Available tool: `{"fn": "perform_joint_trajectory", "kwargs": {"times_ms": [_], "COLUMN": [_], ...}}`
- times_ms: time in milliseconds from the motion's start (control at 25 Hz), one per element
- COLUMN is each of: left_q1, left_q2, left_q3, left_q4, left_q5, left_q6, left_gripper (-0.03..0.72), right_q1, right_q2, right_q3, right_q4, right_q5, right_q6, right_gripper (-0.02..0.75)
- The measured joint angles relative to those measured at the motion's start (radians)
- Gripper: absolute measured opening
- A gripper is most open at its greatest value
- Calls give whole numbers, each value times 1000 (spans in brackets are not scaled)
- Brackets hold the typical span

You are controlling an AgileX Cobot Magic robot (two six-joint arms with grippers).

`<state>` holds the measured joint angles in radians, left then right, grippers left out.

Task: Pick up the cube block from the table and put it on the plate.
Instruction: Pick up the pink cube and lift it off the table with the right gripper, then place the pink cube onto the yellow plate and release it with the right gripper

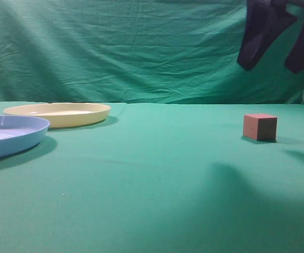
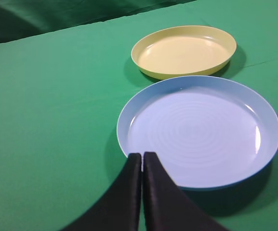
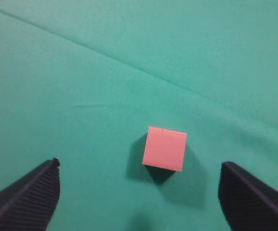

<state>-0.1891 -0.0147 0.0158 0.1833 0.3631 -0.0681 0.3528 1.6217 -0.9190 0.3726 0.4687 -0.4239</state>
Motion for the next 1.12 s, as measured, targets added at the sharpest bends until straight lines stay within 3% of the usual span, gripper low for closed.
{"fn": "perform_joint_trajectory", "kwargs": {"times_ms": [120, 240, 280, 400, 520, 800, 1120], "left_q1": [0, 0, 0, 0, 0, 0, 0], "left_q2": [0, 0, 0, 0, 0, 0, 0], "left_q3": [0, 0, 0, 0, 0, 0, 0], "left_q4": [0, 0, 0, 0, 0, 0, 0], "left_q5": [0, 0, 0, 0, 0, 0, 0], "left_q6": [0, 0, 0, 0, 0, 0, 0], "left_gripper": [0, 0, 0, 0, 0, 0, 0], "right_q1": [0, 0, 0, 0, 0, 29, 225], "right_q2": [73, 131, 148, 181, 192, 200, 420], "right_q3": [-28, -44, -49, -65, -92, -310, -755], "right_q4": [0, 0, 0, 0, -3, -4, 4], "right_q5": [-12, -38, -41, -57, -59, -10, 5], "right_q6": [-11, -36, -42, -51, -54, -74, -76], "right_gripper": [642, 532, 536, 418, 228, 235, 235]}}
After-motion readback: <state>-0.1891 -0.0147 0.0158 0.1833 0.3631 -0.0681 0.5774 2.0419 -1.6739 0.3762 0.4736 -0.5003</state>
